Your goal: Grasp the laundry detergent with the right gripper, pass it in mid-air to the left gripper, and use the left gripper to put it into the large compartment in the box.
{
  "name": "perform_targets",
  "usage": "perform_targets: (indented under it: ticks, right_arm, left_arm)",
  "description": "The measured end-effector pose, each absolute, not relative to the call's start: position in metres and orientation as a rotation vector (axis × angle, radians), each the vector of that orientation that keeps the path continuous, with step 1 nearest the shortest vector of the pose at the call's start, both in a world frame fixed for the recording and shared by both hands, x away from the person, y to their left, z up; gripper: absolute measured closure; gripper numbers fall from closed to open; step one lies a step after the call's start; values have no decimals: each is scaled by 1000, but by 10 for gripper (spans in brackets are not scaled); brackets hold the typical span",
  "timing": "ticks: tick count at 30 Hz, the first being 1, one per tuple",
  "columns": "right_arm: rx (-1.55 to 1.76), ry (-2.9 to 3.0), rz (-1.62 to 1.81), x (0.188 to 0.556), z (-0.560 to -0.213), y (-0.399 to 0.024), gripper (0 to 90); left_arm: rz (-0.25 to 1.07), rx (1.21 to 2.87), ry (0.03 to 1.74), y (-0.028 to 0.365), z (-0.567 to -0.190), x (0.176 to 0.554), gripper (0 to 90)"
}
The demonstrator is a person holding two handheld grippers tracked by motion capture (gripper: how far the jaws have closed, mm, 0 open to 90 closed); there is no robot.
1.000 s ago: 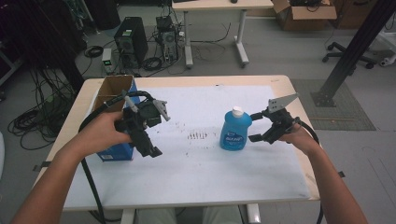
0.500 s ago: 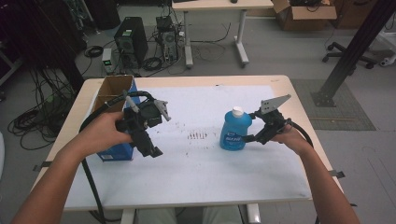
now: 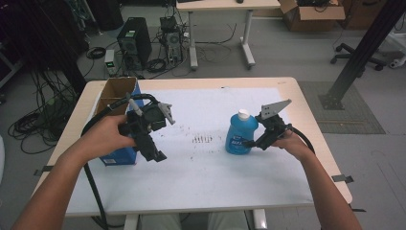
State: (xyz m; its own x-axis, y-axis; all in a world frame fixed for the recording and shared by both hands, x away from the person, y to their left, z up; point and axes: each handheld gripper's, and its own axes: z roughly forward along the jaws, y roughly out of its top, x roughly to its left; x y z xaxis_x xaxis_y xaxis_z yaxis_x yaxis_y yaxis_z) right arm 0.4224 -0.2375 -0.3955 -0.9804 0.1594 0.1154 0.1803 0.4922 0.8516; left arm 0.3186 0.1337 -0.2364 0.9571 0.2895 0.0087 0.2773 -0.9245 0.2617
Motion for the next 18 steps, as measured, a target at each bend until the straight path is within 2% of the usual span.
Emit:
perform_targets:
  ticks: [11, 18]
  right_arm:
    - [-297, -2688, -1563, 422, -399, -230, 55]
    - [-276, -2678, -1572, 421, -400, -227, 101]
  left_arm:
    - [74, 2853, 417, 135, -235, 319, 46]
    - [72, 2855, 418, 136, -236, 319, 46]
